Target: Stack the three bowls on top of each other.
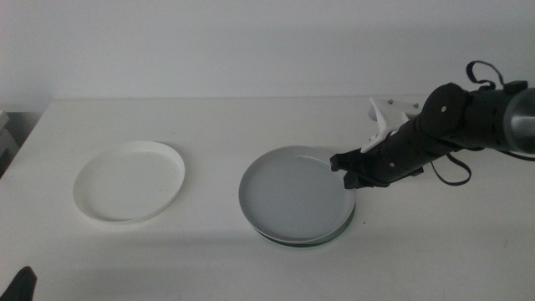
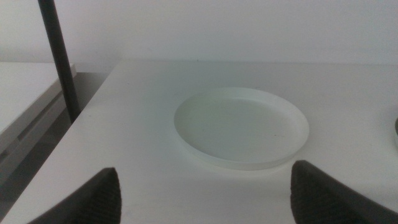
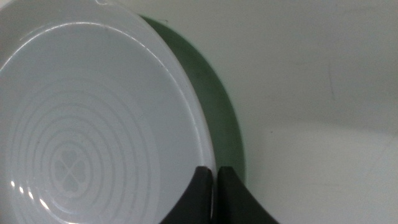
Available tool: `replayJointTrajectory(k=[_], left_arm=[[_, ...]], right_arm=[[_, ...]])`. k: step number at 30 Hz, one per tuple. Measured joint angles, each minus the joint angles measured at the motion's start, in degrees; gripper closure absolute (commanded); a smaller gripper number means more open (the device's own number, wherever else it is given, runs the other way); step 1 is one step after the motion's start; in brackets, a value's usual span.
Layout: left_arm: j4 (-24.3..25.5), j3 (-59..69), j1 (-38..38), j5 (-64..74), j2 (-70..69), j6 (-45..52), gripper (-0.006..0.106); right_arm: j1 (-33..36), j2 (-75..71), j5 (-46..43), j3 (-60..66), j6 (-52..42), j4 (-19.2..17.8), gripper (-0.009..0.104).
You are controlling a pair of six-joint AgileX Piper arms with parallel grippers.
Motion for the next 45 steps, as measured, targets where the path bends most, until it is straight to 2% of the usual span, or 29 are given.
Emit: replayJointTrajectory(k=[2,9,14,19,25,33,45], left_arm=[[0.00,0.00,0.00,0.00,0.00,0.00,-0.004],[0.00,0.00,0.00,0.00,0.00,0.00,-0.004],[0.00,0.00,0.00,0.00,0.00,0.00,-0.004],[0.00,0.00,0.00,0.00,0.00,0.00,-0.004],[0.00,0.00,0.00,0.00,0.00,0.00,-0.004],[0.00,0.00,0.00,0.00,0.00,0.00,-0.004],[0.00,0.00,0.00,0.00,0.00,0.00,-0.004]], right_arm=[[0.00,0.41,-0.23,0.00,0.00,-0.13,0.093],[0.00,0.32,-0.64,-0.13,0.00,-0.19,0.054],[-0.67,-3.48,6.98,-4.04,-0.07,-1.36,0.033],[-1.43,-14.70,11.15,-5.23,-4.40,-1.70,0.031],[-1.44,-33.85,10.51,4.42,-7.61,-2.16,0.030],[-1.44,-52.06,10.59,14.45,-11.41,-2.99,0.017],[-1.49,-57.49,10.82,14.96,-12.21,-2.36,0.016]])
